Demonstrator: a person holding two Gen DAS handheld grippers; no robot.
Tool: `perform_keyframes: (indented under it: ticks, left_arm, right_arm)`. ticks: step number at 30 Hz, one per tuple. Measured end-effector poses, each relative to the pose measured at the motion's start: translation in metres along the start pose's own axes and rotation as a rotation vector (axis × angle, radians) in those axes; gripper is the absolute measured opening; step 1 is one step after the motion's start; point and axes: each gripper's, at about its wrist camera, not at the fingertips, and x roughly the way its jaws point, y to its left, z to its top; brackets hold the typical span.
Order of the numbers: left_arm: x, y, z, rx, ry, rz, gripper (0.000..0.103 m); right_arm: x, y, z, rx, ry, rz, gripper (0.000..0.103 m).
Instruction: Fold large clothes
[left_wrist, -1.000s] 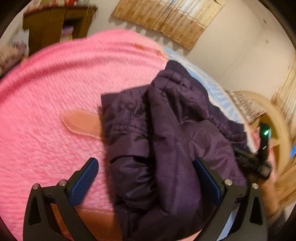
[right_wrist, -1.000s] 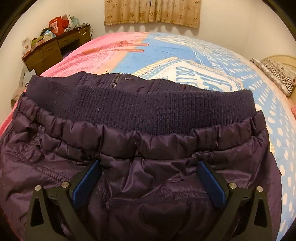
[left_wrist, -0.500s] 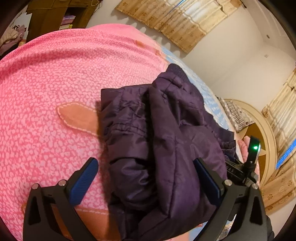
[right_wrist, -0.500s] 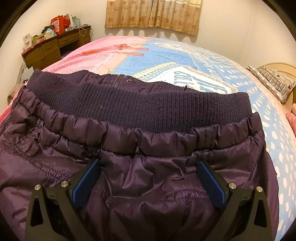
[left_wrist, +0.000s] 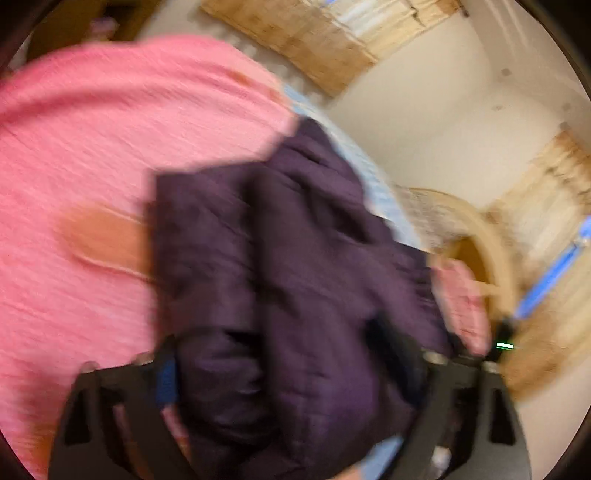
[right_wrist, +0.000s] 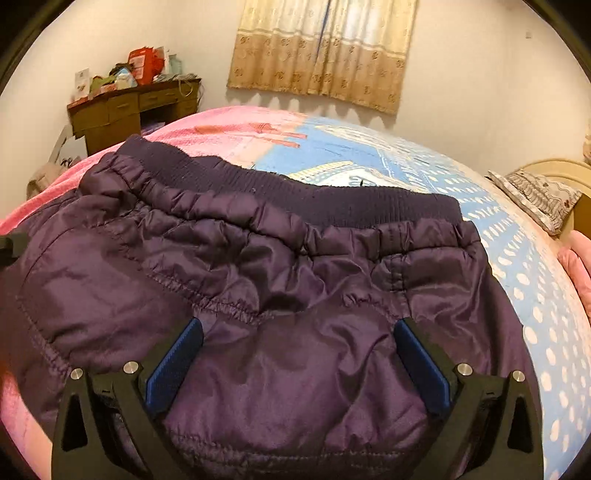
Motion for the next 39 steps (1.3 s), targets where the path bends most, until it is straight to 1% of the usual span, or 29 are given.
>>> perform_keyframes:
  ticks: [2, 4, 5, 6, 7, 9, 10, 13, 14, 15, 16, 17, 18, 19, 20, 21, 22, 24, 25, 26, 28, 29, 30, 31, 32, 33, 35, 38, 39]
  left_arm:
    - [-0.004, -0.003, 0.000, -0.004, -0.038, -0.047, 0.080]
    - [-0.009, -0.001, 0.001, -0.024, -0.065, -0.107, 0.064]
    - [-0.010, 0.001, 0.003, -0.045, -0.076, -0.122, 0.060]
    - [-0.013, 0.002, 0.005, -0.054, -0.083, -0.139, 0.052]
    - [-0.016, -0.001, 0.007, -0.052, -0.094, -0.155, 0.045]
    - [-0.022, -0.013, 0.007, -0.009, -0.106, -0.161, 0.043]
    - [-0.022, -0.027, 0.009, 0.042, -0.116, -0.158, 0.043]
    - [-0.020, -0.058, 0.013, 0.143, -0.124, -0.153, 0.043]
    - [-0.018, -0.067, 0.014, 0.190, -0.136, -0.121, 0.044]
    - [-0.015, -0.071, 0.017, 0.208, -0.144, -0.082, 0.048]
    - [-0.008, -0.069, 0.020, 0.196, -0.133, -0.016, 0.058]
    - [-0.004, -0.064, 0.022, 0.175, -0.121, 0.028, 0.064]
    - [-0.002, -0.057, 0.021, 0.148, -0.117, 0.067, 0.072]
    - [0.000, -0.043, 0.020, 0.108, -0.115, 0.102, 0.072]
    - [0.000, -0.034, 0.018, 0.086, -0.110, 0.117, 0.072]
    - [0.000, -0.023, 0.017, 0.058, -0.107, 0.127, 0.078]
    - [0.000, -0.008, 0.016, 0.007, -0.108, 0.116, 0.082]
    - [0.007, 0.009, 0.012, -0.074, -0.091, 0.039, 0.083]
    - [0.010, 0.021, 0.012, -0.118, -0.085, 0.004, 0.081]
    - [0.009, 0.022, 0.013, -0.116, -0.102, -0.013, 0.077]
    - [0.010, 0.022, 0.016, -0.119, -0.104, -0.116, 0.049]
    - [0.010, 0.020, 0.016, -0.124, -0.108, -0.144, 0.042]
    - [0.007, 0.012, 0.018, -0.098, -0.121, -0.167, 0.033]
    - [0.005, 0.003, 0.019, -0.072, -0.132, -0.173, 0.030]
    - [-0.002, -0.016, 0.021, -0.012, -0.149, -0.183, 0.030]
    - [-0.004, -0.029, 0.021, 0.026, -0.158, -0.186, 0.030]
    - [-0.008, -0.071, 0.021, 0.131, -0.169, -0.199, 0.030]
    - [-0.002, -0.135, 0.020, 0.288, -0.164, -0.192, 0.030]
    - [0.003, -0.149, 0.021, 0.320, -0.158, -0.185, 0.030]
  right_arm:
    - [-0.001, -0.003, -0.001, 0.013, -0.011, 0.011, 0.102]
    - [0.000, -0.006, -0.003, 0.024, -0.016, 0.022, 0.102]
    - [0.000, -0.007, -0.003, 0.027, -0.019, 0.025, 0.102]
    - [-0.001, -0.007, -0.003, 0.028, -0.018, 0.025, 0.102]
    - [-0.001, -0.008, -0.004, 0.027, -0.017, 0.025, 0.102]
    - [-0.006, -0.011, -0.008, 0.032, -0.021, 0.034, 0.102]
    - [-0.008, -0.015, -0.009, 0.043, -0.027, 0.047, 0.102]
    - [-0.010, -0.018, -0.012, 0.055, -0.036, 0.066, 0.102]
    - [-0.011, -0.018, -0.013, 0.056, -0.037, 0.067, 0.102]
    - [-0.011, -0.018, -0.013, 0.055, -0.036, 0.068, 0.102]
    - [-0.011, -0.018, -0.014, 0.054, -0.036, 0.067, 0.102]
    - [-0.011, -0.018, -0.014, 0.052, -0.037, 0.069, 0.102]
    - [-0.010, -0.019, -0.014, 0.054, -0.038, 0.073, 0.102]
    - [-0.011, -0.021, -0.015, 0.058, -0.042, 0.082, 0.102]
    - [-0.011, -0.021, -0.015, 0.059, -0.044, 0.088, 0.102]
    - [-0.010, -0.021, -0.013, 0.060, -0.047, 0.092, 0.102]
    - [-0.010, -0.021, -0.014, 0.060, -0.050, 0.095, 0.102]
    - [-0.009, -0.018, -0.012, 0.055, -0.048, 0.092, 0.102]
    - [-0.010, -0.019, -0.013, 0.053, -0.048, 0.090, 0.102]
    - [-0.010, -0.019, -0.013, 0.052, -0.048, 0.089, 0.102]
    - [-0.010, -0.018, -0.013, 0.053, -0.045, 0.090, 0.102]
    - [-0.010, -0.017, -0.013, 0.049, -0.039, 0.087, 0.102]
    - [-0.009, -0.016, -0.011, 0.043, -0.032, 0.084, 0.102]
    - [-0.009, -0.015, -0.011, 0.039, -0.026, 0.082, 0.102]
    - [-0.009, -0.015, -0.011, 0.039, -0.024, 0.083, 0.102]
    - [-0.009, -0.015, -0.011, 0.037, -0.023, 0.087, 0.102]
    - [-0.010, -0.016, -0.010, 0.032, -0.013, 0.096, 0.102]
    - [-0.018, -0.030, -0.011, 0.077, -0.021, 0.159, 0.102]
    - [-0.024, -0.038, -0.013, 0.103, -0.035, 0.185, 0.102]
